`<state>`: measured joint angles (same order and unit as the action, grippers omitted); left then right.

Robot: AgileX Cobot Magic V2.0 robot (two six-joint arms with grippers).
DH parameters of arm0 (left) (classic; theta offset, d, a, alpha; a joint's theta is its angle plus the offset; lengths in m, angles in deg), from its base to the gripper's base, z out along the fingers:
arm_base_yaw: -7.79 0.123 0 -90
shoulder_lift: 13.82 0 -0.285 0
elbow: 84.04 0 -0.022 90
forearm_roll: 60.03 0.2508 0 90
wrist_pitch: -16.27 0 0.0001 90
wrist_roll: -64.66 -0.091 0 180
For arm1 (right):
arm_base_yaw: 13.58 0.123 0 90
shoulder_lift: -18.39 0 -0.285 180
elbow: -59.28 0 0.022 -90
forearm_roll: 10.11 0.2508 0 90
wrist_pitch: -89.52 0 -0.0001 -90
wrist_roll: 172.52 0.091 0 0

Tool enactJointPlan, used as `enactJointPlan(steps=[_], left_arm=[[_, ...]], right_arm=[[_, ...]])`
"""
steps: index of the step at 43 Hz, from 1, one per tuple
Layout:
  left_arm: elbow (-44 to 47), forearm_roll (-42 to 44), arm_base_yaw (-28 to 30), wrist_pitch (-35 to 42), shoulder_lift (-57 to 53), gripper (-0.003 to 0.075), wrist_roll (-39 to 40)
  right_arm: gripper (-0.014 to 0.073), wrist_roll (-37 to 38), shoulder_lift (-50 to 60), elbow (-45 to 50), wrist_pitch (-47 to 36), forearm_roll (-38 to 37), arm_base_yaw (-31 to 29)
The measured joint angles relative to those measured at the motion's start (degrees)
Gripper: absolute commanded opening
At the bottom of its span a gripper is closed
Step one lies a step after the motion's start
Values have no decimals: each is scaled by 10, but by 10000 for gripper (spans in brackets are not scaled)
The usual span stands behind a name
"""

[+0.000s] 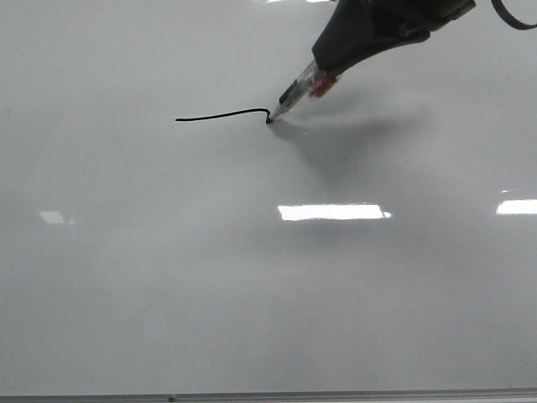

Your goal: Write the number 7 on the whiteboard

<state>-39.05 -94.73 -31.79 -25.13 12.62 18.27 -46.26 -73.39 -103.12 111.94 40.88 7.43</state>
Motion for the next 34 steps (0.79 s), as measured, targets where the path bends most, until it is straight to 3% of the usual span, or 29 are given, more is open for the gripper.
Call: enactJointPlan(steps=[15, 21, 30, 34], left_arm=[[0, 0, 0, 0, 0, -20, 1], [0, -1, 0, 0, 0, -20, 1], [0, 10, 0, 0, 1, -18, 1], [0, 27, 0, 0, 17, 57, 1]], right_arm=[[-61, -4, -81, 59, -9, 0, 62], [-61, -34, -58, 62, -3, -2, 94], [-61, -127, 51, 38, 102, -32, 185], [-61, -144, 67, 20, 158, -51, 215]])
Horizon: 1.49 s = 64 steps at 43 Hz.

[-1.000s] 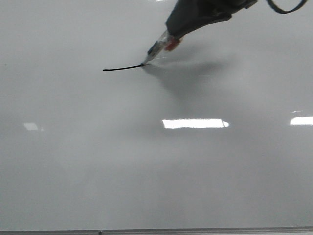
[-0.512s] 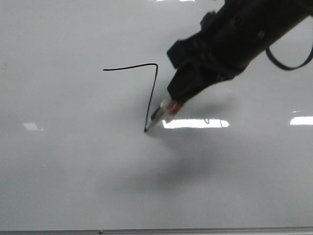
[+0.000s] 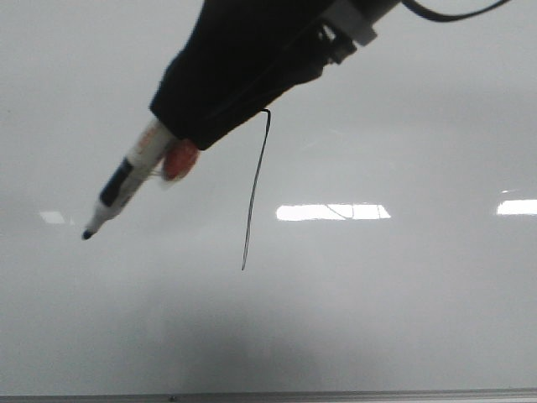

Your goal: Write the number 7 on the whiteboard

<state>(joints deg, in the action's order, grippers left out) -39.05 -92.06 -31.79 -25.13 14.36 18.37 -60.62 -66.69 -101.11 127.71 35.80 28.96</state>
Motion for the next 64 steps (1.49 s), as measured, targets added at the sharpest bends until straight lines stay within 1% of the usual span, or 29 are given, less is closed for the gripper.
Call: enactJointPlan(steps=[3, 4, 7, 9, 12, 16, 24, 28, 31, 35, 40, 47, 49, 52, 53, 55, 58, 61, 64], left_arm=[[0, 7, 0, 0, 20, 196, 0], [0, 8, 0, 0, 29, 258, 0], [0, 12, 0, 0, 58, 395, 0], [0, 13, 0, 0, 73, 452, 0], [0, 16, 0, 0, 99, 467, 0], [0, 20, 0, 0, 123, 445, 0], [0, 21, 0, 0, 154, 364, 0], [0, 17, 0, 1, 165, 342, -2], [0, 3, 0, 1, 173, 327, -15], [0, -19, 0, 3, 188, 286, -43], [0, -33, 0, 5, 207, 186, -57], [0, -35, 0, 10, 213, -18, -62], [0, -35, 0, 10, 213, -21, -62], [0, -35, 0, 10, 213, -20, -62], [0, -35, 0, 10, 213, -20, -62], [0, -35, 0, 10, 213, -20, -62], [0, -35, 0, 10, 213, -20, -63], [0, -35, 0, 10, 213, -20, -63], [0, -35, 0, 11, 213, -20, -61]], right_arm=[[-61, -4, 2, -14, 37, -5, 19], [-61, -4, 3, -20, 49, -7, 24], [-61, -5, 3, -33, 70, -9, 43], [-61, -5, 3, -44, 79, -9, 53], [-61, -5, 4, -54, 83, -10, 63], [-61, -5, 4, -63, 85, -12, 73], [-61, -5, 4, -64, 87, -14, 81], [-61, -5, 4, -64, 87, -14, 81], [-61, -5, 4, -64, 87, -14, 81], [-61, -5, 4, -64, 87, -12, 81], [-61, -5, 4, -64, 87, -5, 81], [-52, -5, 4, -64, 86, -3, 81], [-26, -6, 5, -64, 86, -2, 81], [84, -6, 4, -64, 86, -2, 81], [129, -6, 4, -64, 86, -2, 81], [248, -6, 4, -64, 86, -2, 81], [447, -5, 4, -64, 84, 0, 81], [576, 4, 7, -64, 78, 5, 81], [633, 19, 12, -64, 73, 7, 81]])
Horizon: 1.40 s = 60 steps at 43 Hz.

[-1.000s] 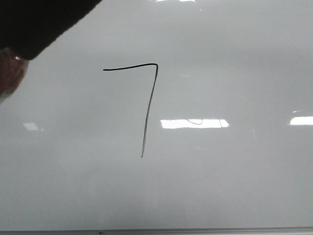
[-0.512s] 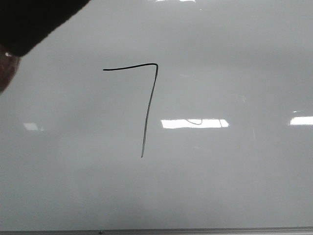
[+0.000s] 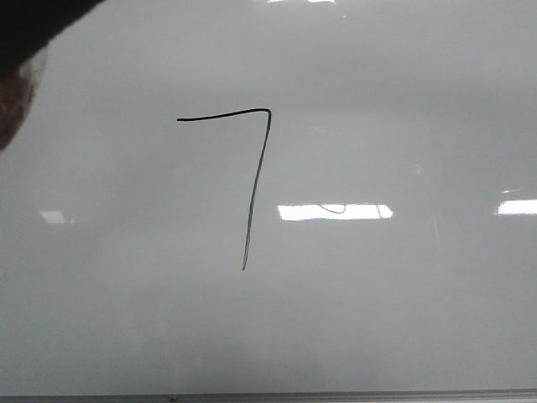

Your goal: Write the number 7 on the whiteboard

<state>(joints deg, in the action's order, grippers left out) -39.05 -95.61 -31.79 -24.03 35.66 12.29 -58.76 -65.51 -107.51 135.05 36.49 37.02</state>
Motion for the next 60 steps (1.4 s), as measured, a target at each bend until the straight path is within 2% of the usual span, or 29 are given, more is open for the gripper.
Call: enactJointPlan(steps=[6, 13, 16, 20, 24, 28, 32, 35, 39, 54, 60], left_arm=[[0, 18, 14, 11, 15, -20, 32], [0, 105, 68, 25, 63, -20, 122], [-6, 125, 105, 34, 86, -20, 161], [-24, 133, 169, 48, 113, -20, 205], [-40, 134, 245, 66, 137, -20, 224], [-46, 134, 315, 95, 160, -20, 231], [-47, 134, 382, 128, 187, -20, 233], [-48, 135, 423, 149, 215, -20, 236], [-48, 135, 449, 173, 255, -20, 237], [-48, 122, 455, 297, 371, -18, 237], [-48, 119, 455, 311, 397, 73, 237]], right_arm=[[631, 35, 30, 0, -5, -4, -17], [601, 102, 102, 24, -10, -29, -81], [526, 131, 140, 56, -14, -39, -114], [381, 162, 201, 119, -29, -45, -159], [231, 185, 266, 191, -52, -48, -201], [45, 210, 329, 255, -72, -50, -237], [-78, 235, 396, 314, -86, -50, -270], [-60, 247, 441, 350, -95, -50, -289], [-61, 255, 493, 386, -106, -50, -304], [-61, 256, 535, 418, -124, -50, -310], [-61, 256, 535, 418, -125, -50, -310]])
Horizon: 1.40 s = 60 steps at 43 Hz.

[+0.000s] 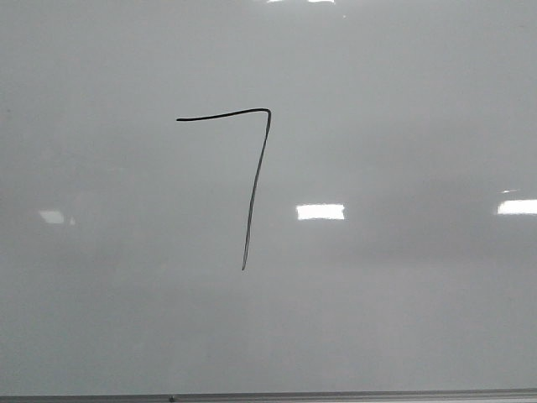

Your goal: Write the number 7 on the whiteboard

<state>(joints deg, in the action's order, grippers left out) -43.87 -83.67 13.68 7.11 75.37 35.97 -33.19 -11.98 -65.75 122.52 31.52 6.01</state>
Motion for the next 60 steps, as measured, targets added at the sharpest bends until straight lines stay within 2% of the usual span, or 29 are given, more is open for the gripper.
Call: enactJointPlan(steps=[10, 18, 25, 32, 37, 40, 48, 60], left_arm=[[-1, -1, 0, 28, 32, 268, 0], [-1, -1, 0, 34, 34, 478, 0], [-1, -1, 0, 24, 27, 499, 0], [-1, -1, 0, 4, -47, 449, 0], [-1, 4, 0, -13, -141, 359, 0], [-1, 4, 0, -37, -203, 271, 0], [17, 4, 0, -115, -360, -23, 0], [69, -1, 0, -211, -591, -20, 0]], right_arm=[[-61, 0, 0, 0, -1, 0, 0], [-61, 0, 0, 0, -1, 0, 0], [-61, 0, 0, 0, -1, 0, 0], [-61, 0, 0, 0, -1, 0, 0], [-61, 0, 0, 0, -1, 0, 0], [-61, 0, 0, 0, -1, 0, 0], [-61, 0, 0, 0, -1, 0, 0], [-61, 0, 0, 0, -1, 0, 0]])
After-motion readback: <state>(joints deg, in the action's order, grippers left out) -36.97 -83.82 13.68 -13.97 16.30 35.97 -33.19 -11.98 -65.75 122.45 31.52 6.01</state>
